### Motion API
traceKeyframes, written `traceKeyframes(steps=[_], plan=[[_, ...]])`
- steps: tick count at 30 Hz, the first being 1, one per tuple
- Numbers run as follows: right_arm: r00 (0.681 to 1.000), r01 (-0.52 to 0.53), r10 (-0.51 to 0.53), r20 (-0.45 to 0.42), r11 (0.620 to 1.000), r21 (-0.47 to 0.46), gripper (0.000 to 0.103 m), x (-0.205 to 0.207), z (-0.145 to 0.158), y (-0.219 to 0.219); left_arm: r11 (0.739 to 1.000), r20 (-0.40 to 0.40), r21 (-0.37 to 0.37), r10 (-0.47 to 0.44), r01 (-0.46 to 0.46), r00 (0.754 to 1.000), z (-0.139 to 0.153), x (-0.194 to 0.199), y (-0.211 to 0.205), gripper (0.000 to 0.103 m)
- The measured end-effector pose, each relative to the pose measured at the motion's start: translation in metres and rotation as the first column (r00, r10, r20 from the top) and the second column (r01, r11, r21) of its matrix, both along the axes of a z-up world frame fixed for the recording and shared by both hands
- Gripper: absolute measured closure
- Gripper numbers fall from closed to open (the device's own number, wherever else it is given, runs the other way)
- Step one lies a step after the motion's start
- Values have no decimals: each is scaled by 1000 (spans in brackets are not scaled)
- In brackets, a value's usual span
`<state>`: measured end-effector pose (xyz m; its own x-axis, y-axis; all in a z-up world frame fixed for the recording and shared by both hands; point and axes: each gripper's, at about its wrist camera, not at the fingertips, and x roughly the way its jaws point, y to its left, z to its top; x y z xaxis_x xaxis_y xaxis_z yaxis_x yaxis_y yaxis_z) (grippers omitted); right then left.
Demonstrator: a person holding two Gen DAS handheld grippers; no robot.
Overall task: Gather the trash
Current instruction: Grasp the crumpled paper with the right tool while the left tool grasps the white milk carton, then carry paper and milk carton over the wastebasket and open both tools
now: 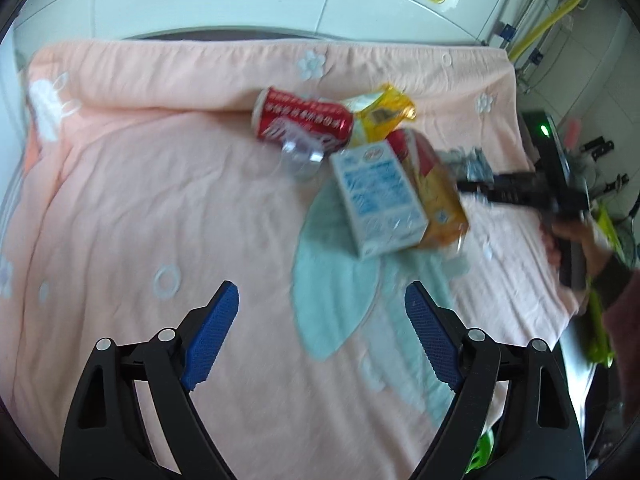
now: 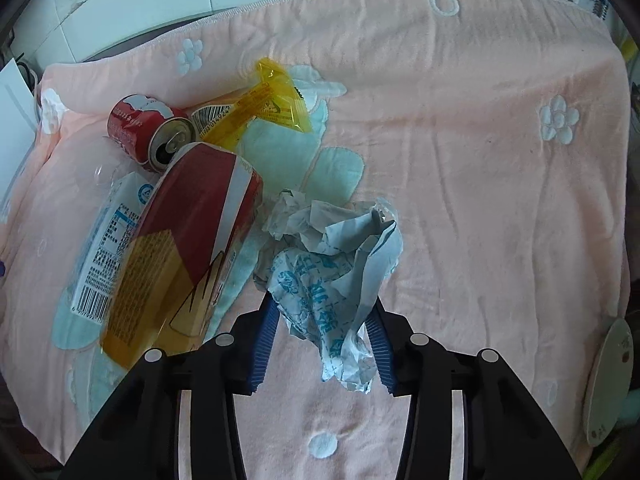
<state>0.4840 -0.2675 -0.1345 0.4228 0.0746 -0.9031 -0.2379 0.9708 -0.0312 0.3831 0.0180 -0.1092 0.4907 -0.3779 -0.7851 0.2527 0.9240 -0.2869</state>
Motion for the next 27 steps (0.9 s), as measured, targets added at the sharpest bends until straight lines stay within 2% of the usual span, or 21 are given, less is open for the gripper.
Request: traceKeyframes(steps=[6, 13, 18, 22, 27], plan=[[999, 27, -28, 26, 999, 21, 61, -39, 21, -9, 997, -63, -73, -21, 16, 998, -2, 51, -42, 17], [999, 21, -24, 45, 998, 58, 61, -81, 34, -4, 995, -167, -98, -3, -13, 986, -26, 101, -72, 14], [999, 1, -3, 45, 999, 45, 61, -117, 39, 2, 994, -236, -99, 14, -38, 972, -45, 119, -83, 14], [999, -1, -2, 46, 999, 54, 61, -134, 41, 6, 995, -254, -90, 10, -33, 967, -51, 123, -93, 16], [999, 3, -6, 44, 998, 70, 61, -151, 41, 7, 996, -272, -84, 6, -30, 962, -56, 125, -103, 27]])
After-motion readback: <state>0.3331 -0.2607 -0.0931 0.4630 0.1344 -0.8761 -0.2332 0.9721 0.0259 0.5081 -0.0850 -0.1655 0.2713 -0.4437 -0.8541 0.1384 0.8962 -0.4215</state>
